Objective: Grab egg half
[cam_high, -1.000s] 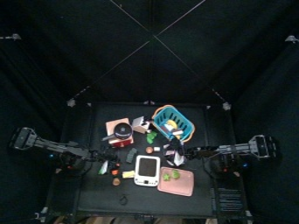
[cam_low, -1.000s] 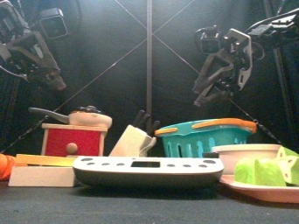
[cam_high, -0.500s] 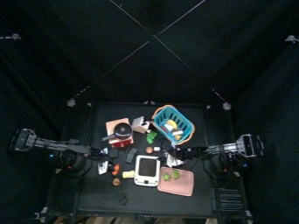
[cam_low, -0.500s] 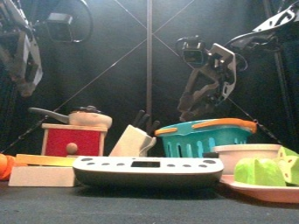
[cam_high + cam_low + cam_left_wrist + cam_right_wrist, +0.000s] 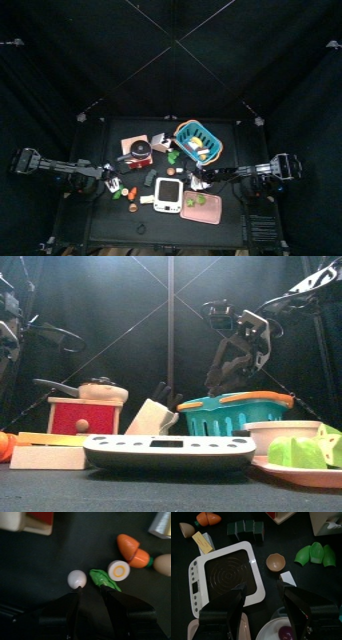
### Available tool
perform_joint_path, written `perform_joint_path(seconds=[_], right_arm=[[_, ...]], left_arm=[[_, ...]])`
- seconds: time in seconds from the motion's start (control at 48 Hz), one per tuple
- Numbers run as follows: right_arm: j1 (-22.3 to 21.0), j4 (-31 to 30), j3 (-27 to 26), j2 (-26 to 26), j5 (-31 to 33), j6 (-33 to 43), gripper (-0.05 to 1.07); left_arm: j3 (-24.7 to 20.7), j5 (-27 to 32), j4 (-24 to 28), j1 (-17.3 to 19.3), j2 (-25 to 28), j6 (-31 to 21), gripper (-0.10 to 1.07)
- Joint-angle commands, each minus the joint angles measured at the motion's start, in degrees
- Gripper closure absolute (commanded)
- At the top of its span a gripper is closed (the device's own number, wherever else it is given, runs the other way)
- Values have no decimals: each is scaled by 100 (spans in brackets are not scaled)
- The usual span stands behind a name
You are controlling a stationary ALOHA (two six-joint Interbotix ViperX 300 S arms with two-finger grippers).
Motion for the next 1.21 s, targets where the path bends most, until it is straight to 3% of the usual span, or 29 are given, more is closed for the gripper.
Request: perform_joint_path(seconds=[0.0,0.167,0.354,0.479,0.812,1.0,1.188], right_arm=[[-9,-9,-79,-123,-9,-9,16],[-18,-9,-79,-88,-9,0,16],[-26,-9,-97,-26,-18,-9,16],[-26,-9,-114,0,-9,-9,16],[-35,0,-167,105,-18,-9,16],[-35,-9,-185,141,-9,-9,16],[-35,-9,-185,141,-9,-9,16]], left_arm=[[-9,-26,97,-35,-9,-193,20],[-35,-483,26,-202,-26,-255,20],[70,-1740,-35,-914,44,-185,19],[53,-1925,-18,-1239,62,-141,17],[105,-1916,123,-1310,141,-79,0],[211,-1995,325,-1310,272,-88,0],[229,-2487,360,-1371,589,-79,0]])
